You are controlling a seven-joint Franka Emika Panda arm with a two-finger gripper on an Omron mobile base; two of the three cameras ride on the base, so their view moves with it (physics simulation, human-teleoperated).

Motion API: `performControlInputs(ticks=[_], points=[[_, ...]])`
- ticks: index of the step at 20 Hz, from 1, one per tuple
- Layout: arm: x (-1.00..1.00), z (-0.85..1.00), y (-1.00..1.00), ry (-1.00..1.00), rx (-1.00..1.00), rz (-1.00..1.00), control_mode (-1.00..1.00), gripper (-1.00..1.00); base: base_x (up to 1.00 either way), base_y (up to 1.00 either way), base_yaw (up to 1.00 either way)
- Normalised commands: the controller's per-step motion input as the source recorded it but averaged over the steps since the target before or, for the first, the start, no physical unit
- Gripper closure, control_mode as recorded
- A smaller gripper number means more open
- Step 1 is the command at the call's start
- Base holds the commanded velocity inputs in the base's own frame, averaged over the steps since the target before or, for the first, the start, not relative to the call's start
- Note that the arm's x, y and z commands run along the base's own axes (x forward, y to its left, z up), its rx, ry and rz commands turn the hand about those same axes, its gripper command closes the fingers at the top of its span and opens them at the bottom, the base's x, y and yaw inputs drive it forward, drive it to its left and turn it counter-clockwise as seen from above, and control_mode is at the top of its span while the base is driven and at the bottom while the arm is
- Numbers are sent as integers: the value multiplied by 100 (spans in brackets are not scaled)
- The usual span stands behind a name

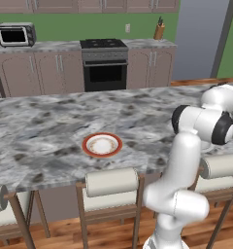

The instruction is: Pick the chicken drumstick and squash from their plates and place them in the bowl. Then put the bowl in the fridge.

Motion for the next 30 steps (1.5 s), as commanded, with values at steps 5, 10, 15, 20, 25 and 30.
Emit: performControlInputs(ticks=[5,10,15,20,25,30], points=[[-12,40,52,-10,-8,30,-100,100,0,0,0],[-17,33,58,-11,-7,20,-100,100,0,0,0],[-27,19,66,-14,-9,6,-100,100,0,0,0],[-5,20,72,-3,-14,0,-100,100,0,0,0],[-4,15,77,-1,-14,0,-100,100,0,0,0],[-11,21,68,0,-1,0,-100,100,0,0,0]])
